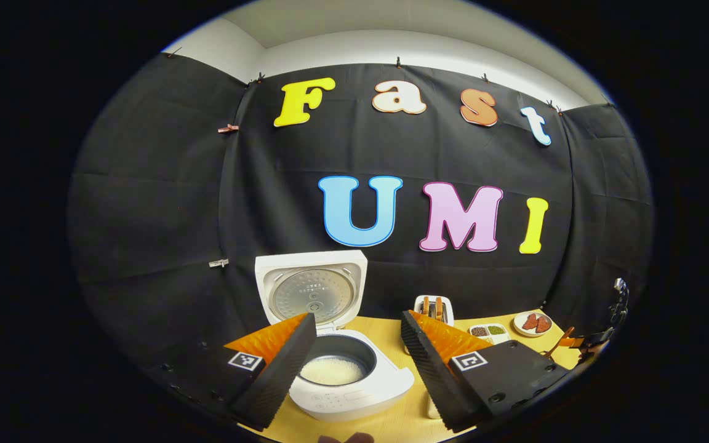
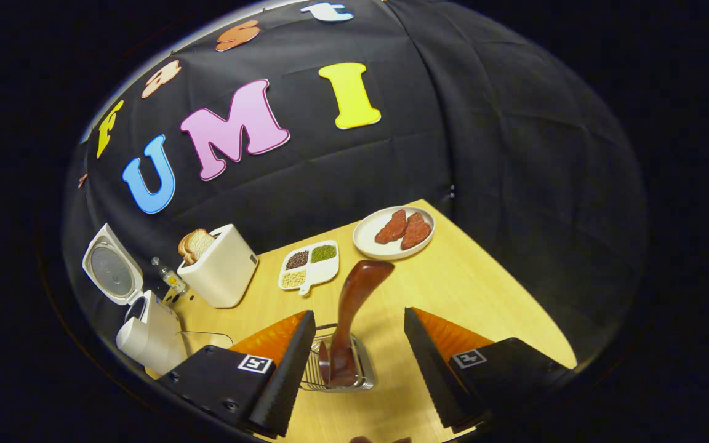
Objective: Close the left gripper, press the button to open the rice cooker; take a wooden spoon from the chopstick holder with the right hand, scoop a spoonful of rice and pour it into the rice cooker, then put the wooden spoon back into the chopstick holder.
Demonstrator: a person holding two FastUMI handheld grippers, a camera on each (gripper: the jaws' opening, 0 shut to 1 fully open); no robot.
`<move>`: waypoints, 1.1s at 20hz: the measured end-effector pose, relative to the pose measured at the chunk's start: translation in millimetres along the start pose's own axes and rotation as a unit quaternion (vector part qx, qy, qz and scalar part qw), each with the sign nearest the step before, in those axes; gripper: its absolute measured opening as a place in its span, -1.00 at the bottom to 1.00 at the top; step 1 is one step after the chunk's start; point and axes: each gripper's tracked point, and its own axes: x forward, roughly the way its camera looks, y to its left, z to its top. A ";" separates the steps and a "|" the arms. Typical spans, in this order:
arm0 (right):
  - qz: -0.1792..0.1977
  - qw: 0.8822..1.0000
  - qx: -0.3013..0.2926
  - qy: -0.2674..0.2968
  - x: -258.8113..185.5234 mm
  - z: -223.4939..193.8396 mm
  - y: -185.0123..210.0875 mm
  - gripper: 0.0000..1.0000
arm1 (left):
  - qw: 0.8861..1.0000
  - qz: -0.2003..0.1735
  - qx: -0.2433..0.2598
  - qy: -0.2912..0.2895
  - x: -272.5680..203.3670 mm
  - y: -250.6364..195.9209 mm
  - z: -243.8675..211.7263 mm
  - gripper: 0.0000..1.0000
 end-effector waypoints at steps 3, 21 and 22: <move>-0.036 0.998 -0.036 -0.042 -36.3 22.2 -26.0 0.92 | 1.000 -0.013 -0.005 -0.003 1.9 -1.1 1.8 0.92; -0.016 0.973 -0.079 -0.218 -211.0 125.0 66.0 0.97 | 0.991 -0.032 0.050 -0.118 52.0 26.5 104.8 0.91; -0.009 0.971 -0.082 -0.225 -217.0 128.9 77.6 0.97 | 0.990 -0.031 0.053 -0.124 57.7 30.1 112.4 0.90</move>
